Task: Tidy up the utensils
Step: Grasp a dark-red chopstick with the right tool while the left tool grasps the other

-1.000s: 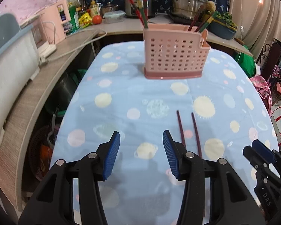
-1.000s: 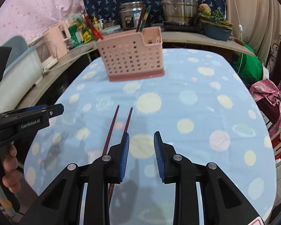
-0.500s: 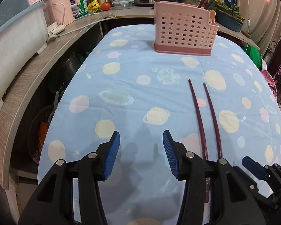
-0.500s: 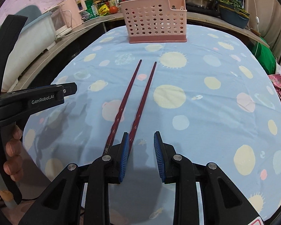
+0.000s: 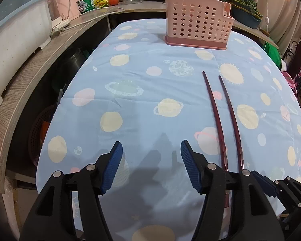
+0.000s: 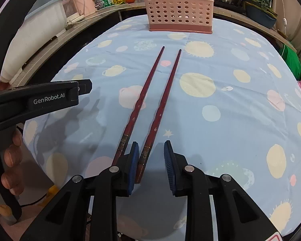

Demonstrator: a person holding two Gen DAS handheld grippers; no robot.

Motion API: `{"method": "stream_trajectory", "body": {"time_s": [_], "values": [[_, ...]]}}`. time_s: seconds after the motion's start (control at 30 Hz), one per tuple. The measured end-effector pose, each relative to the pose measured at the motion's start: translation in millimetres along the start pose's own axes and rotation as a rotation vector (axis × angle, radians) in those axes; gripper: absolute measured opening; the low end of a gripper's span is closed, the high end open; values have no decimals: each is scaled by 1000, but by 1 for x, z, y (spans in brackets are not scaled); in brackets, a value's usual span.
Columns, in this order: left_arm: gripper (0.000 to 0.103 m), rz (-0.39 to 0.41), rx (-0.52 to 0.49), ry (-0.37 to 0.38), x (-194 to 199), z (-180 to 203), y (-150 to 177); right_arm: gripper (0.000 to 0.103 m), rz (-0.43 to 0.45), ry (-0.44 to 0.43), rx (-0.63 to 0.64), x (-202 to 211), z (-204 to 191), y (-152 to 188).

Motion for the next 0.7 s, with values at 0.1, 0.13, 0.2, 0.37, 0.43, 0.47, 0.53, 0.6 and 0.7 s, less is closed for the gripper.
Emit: {"method": "stream_trajectory", "body": {"time_s": [0.1,0.13,0.2,0.37,0.43,0.47,0.53,0.6,0.7], "values": [[58,-10,-5,3,-2,2,2,20,5,3,-12,0,3,0],[58,-13,-7,5,-2,3,3,16,7,7,-16,0,5,0],[58,-19,-16,11,-2,5,5,10,11,11,-32,0,9,0],[62,-29,-46,36,-1,16,10,7,32,37,-74,3,21,1],[63,-37,-64,53,0,22,12,7,39,52,-97,4,27,1],[63,-40,-74,62,0,25,13,7,44,60,-112,5,31,1],[63,-46,-99,80,0,33,16,7,51,73,-134,6,38,2],[63,-51,-130,99,1,43,19,7,53,80,-151,7,43,2],[63,-66,-167,131,1,56,25,7,57,85,-165,8,46,3]]}}
Point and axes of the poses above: each gripper's, at about its wrist camera, not at the fingertips, and x roughly against the way its jaws point, z to its right, y to its underside, the point moved 3 cm from there along -x, roughly the way its jaws point, and after that the axes turned 4 degrees about z, right-handed, at the moved point
